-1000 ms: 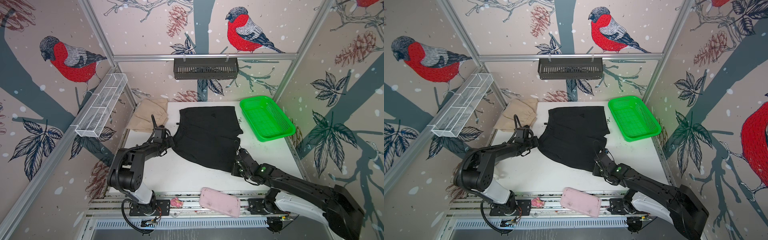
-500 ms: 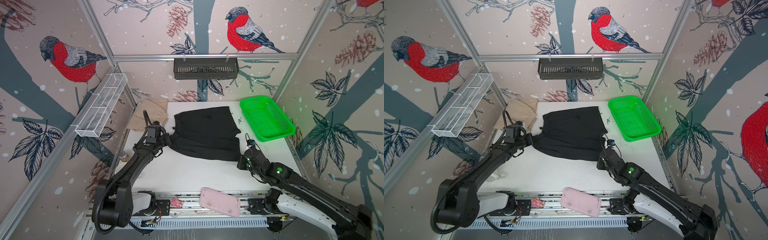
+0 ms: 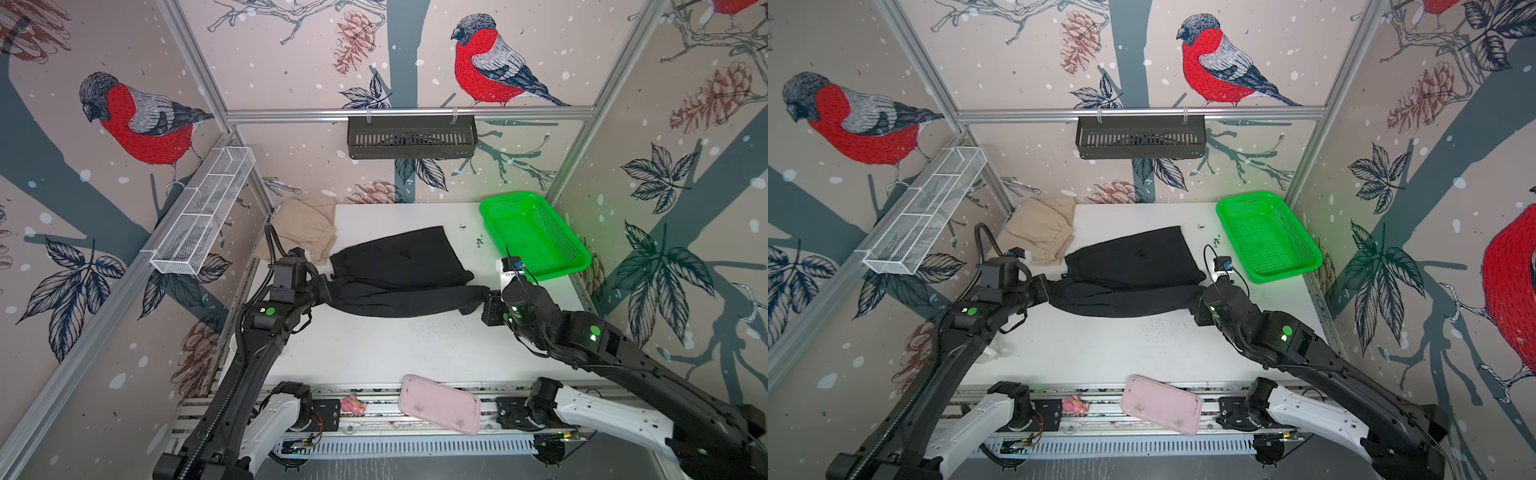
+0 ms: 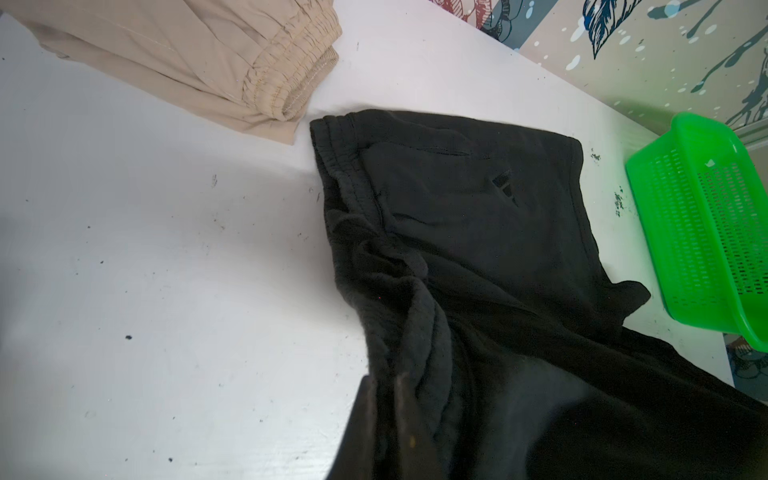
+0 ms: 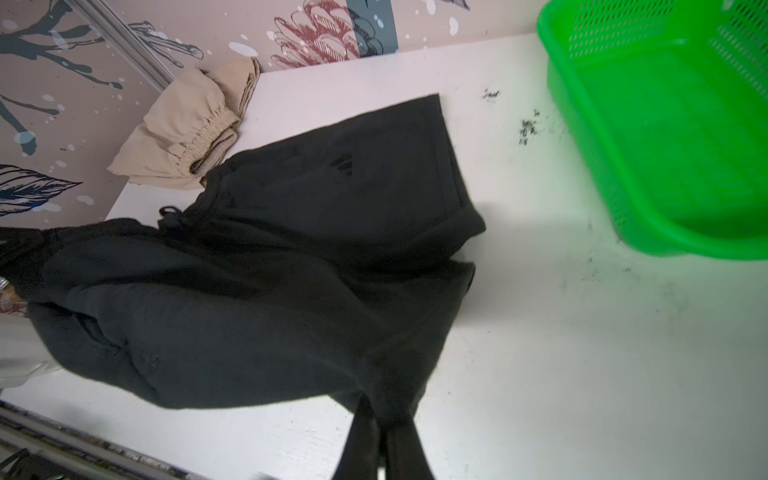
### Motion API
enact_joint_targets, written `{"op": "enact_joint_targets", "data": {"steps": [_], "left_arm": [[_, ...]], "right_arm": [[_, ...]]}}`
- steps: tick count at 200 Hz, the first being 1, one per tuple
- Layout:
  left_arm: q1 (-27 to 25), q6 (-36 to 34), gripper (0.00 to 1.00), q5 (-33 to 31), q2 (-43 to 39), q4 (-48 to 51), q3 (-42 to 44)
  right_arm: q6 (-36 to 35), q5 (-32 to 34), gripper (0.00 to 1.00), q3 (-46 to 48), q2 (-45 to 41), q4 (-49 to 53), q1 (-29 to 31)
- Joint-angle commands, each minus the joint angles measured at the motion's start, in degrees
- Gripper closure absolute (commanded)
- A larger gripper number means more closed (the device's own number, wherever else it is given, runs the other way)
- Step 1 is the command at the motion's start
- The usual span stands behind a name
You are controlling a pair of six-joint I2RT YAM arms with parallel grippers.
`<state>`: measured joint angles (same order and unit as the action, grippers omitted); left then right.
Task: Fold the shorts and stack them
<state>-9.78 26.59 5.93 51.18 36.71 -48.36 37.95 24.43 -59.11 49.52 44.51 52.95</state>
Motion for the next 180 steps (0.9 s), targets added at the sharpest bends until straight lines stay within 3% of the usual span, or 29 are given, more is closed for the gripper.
{"op": "enact_joint_targets", "data": {"steps": [1, 24, 38, 109, 147, 180], "left_arm": [[-0.77, 0.36, 1.00, -2.42, 0.68, 6.16, -0.98], [-0.59, -1.49, 1.00, -4.56, 4.00, 5.07, -2.80], [-0.35, -2.48, 1.00, -6.51, 7.40, 6.26, -6.07], [1.65, -5.53, 1.00, -9.52, 25.11, 10.24, -16.90], [1.87, -5.80, 1.00, -10.31, 33.81, 13.04, -24.69], [1.95, -5.86, 1.00, -11.61, 34.36, 13.05, -26.65]], "right_arm": [[-9.31, 1.94, 0.99, -3.51, 3.65, -1.63, -4.19], [-17.50, -11.80, 1.00, -4.92, 9.97, -8.80, -17.29], [-20.50, -14.95, 1.00, -6.61, 14.64, -11.47, -21.47], [-30.75, -22.71, 0.99, -23.42, 37.74, -12.88, -31.67], [-33.25, -25.44, 1.00, -36.67, 50.13, -6.75, -34.84], [-35.29, -24.85, 1.00, -37.91, 51.51, -5.82, -34.84]]}}
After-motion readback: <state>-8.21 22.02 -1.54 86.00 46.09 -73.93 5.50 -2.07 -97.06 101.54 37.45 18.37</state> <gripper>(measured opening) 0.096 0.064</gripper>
